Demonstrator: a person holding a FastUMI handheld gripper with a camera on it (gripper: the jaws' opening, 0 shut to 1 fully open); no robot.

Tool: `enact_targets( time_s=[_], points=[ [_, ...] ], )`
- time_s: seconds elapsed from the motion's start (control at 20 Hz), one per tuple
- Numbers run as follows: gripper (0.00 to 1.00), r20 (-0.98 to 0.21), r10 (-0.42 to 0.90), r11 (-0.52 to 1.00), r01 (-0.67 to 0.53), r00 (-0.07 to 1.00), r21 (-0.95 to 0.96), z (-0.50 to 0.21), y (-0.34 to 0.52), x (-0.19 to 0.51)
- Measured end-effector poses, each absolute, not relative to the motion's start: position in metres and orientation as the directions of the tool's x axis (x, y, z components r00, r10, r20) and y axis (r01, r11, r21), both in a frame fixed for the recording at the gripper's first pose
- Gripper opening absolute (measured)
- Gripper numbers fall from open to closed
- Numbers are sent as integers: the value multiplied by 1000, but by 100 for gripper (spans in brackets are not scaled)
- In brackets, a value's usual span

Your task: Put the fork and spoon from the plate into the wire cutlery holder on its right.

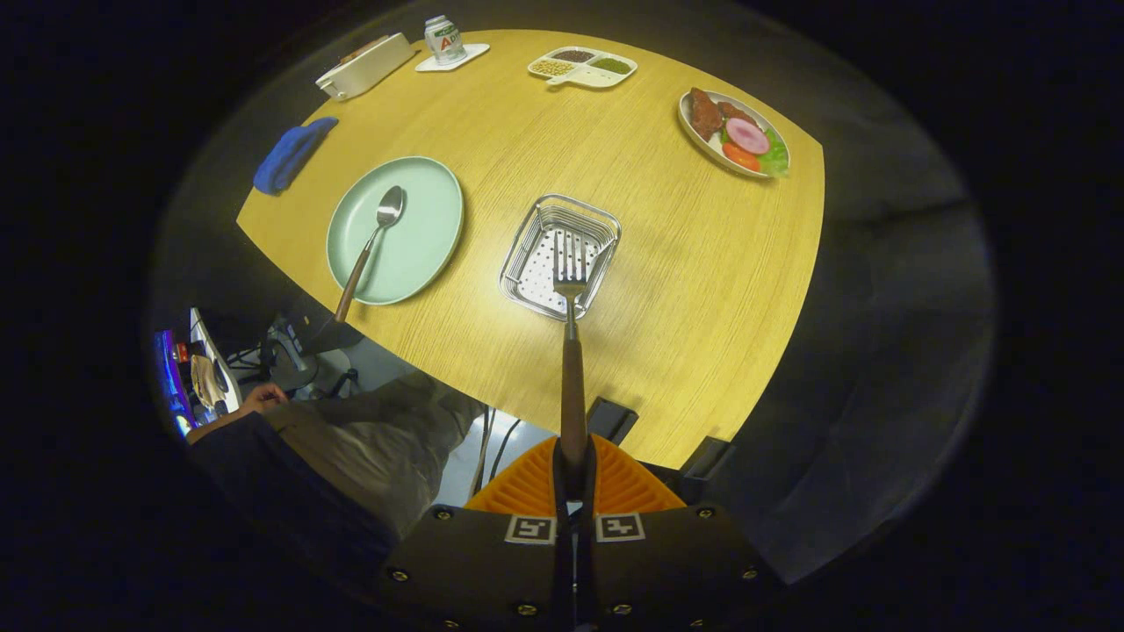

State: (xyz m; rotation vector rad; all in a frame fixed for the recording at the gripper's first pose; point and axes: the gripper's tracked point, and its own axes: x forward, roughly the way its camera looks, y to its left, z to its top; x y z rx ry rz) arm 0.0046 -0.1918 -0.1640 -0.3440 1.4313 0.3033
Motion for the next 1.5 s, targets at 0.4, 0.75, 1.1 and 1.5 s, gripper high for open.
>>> enact_targets(
  time_s=[0.4,0.75,1.1,1.5],
  points=[
    [2,-999,-46,903,-428,-2,-41,-180,-184,24],
    [2,-995,-57,909,-417,-86,-16,-191,-180,41],
    [16,-999,7,936,-352,-52,25,-180,-172,57],
    [41,-991,91,958,-280,97,61,-144,-163,48]
  ],
)
